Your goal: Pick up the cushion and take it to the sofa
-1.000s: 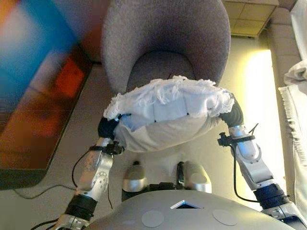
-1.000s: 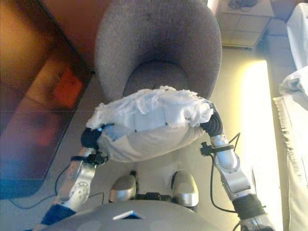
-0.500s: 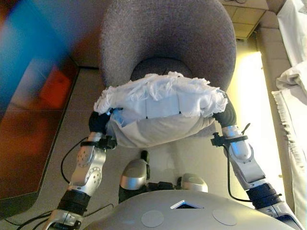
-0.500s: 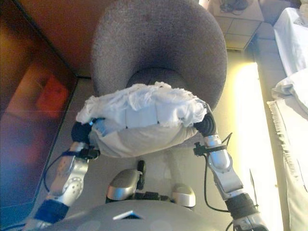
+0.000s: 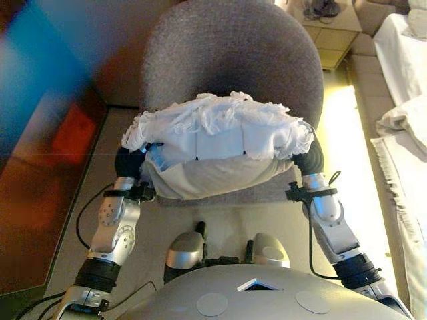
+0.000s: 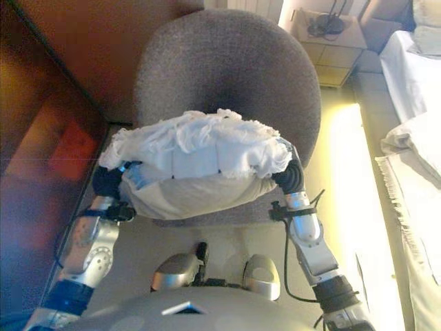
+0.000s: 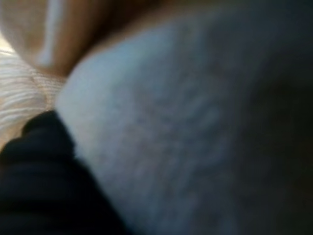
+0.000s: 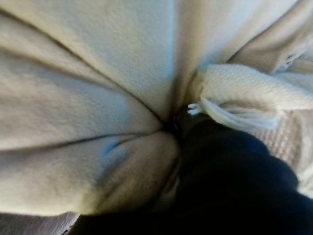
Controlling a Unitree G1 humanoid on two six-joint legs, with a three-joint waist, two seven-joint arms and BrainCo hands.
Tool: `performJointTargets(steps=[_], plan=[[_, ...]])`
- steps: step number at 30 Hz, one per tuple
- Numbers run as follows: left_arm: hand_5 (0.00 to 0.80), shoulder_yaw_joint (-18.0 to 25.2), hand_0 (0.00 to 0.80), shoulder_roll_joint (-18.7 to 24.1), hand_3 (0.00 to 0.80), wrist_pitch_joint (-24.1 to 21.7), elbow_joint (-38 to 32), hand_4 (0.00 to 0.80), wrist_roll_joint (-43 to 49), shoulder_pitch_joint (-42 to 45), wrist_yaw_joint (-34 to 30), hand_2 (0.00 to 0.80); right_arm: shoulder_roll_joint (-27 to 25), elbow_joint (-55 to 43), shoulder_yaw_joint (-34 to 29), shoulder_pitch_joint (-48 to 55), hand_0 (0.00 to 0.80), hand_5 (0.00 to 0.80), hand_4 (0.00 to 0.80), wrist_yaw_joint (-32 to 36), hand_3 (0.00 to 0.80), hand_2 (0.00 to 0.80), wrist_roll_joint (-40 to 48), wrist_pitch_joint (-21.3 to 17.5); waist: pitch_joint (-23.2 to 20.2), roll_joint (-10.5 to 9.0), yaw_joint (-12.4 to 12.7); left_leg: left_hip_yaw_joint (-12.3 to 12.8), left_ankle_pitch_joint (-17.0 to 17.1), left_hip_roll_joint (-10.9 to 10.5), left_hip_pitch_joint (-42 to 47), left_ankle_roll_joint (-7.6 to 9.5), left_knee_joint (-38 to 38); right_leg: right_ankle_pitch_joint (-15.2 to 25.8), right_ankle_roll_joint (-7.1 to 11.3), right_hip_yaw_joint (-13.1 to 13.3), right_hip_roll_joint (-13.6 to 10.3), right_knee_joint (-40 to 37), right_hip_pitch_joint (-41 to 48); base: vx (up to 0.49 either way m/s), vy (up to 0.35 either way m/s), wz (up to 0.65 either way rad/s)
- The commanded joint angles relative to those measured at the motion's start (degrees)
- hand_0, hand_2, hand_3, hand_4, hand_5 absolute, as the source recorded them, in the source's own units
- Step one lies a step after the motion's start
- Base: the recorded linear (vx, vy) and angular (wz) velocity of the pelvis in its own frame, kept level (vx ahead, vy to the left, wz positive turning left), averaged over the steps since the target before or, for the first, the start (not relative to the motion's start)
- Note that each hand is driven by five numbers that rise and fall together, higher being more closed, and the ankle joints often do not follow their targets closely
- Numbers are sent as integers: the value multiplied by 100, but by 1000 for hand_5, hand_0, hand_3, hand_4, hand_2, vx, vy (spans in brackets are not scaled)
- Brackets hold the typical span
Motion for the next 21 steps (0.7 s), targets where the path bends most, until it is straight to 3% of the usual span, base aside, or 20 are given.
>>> performJointTargets(steps=[1,2,3,4,7,10,12,14,16,18,21], plan=[[800,-289,800,-244,800,-518,-818,800,9,-296,-291,800,7,-496,141,-386,800,800,800,-18,800,800,-21,-742,-52,-105,-233,-112,-624,-40,718,-275,-327,1970,79,1,-14,-1288,-138,361,-209,51],[800,-345,800,-260,800,-561,-827,800,43,-283,-301,800,27,-471,148,-469,800,800,800,-47,800,800,-37,-693,-35,-126,-290,-172,-732,8,857,-281,-364,2153,119,109,-36,-1243,-262,268,-160,45],[800,-356,800,-259,800,-583,-813,800,41,-289,-322,800,24,-452,141,-502,800,800,800,-40,800,800,-30,-686,-32,-120,-292,-170,-757,52,883,-290,-364,2086,113,102,-20,-1222,-248,268,-185,45],[800,-374,800,-254,800,-660,-731,800,28,-313,-354,800,-13,-374,116,-554,800,800,800,9,800,800,17,-705,-85,-120,-264,-146,-779,175,868,-346,-301,1778,52,20,37,-1358,-44,195,-149,46],[800,-315,800,-308,800,-560,-727,800,-91,-344,-265,800,-112,-447,45,-578,800,800,800,112,800,800,142,-532,-239,-195,-217,-50,-850,392,829,-519,32,1501,-71,-26,106,-1544,382,233,-168,45],[800,-288,800,-331,800,-559,-801,800,-80,-246,-354,800,-250,-481,-17,-479,800,800,800,150,800,800,200,-512,-258,-232,-197,61,-396,605,416,-757,1193,1358,-271,-77,159,-1604,618,180,-116,0],[800,-278,800,-365,800,-538,-777,800,-116,-235,-390,800,-298,-435,-29,-459,800,800,800,151,800,800,242,-535,-195,-280,-166,221,-260,669,16,-783,1823,1300,-372,-113,149,-1645,765,128,-77,-8],[800,-277,800,-404,800,-518,-675,800,-223,-271,-456,800,-336,-354,-49,-460,800,800,800,166,800,800,258,-548,-124,-215,-131,548,-189,782,-155,-827,1463,1186,-359,-206,185,-1694,906,183,33,-8],[800,-275,800,-435,800,-527,-624,800,-268,-286,-517,800,-361,-348,-72,-419,800,800,800,208,800,800,263,-519,-105,-132,-118,662,-155,752,-81,-853,939,1133,-314,-259,191,-1760,971,204,114,0],[800,-340,800,-461,800,-556,-607,800,-287,-358,-494,800,-371,-381,-96,-382,800,800,800,164,800,800,185,-445,-64,-16,-47,553,120,647,-296,-921,449,1047,-302,-164,251,-1866,1090,190,116,11],[800,-425,800,-601,800,-565,-420,800,-196,-456,-464,800,-274,-226,-25,-457,800,800,800,8,800,800,1,-415,-70,-61,-21,529,-149,502,-306,-824,299,957,-296,-155,171,-1847,1119,138,94,3]])
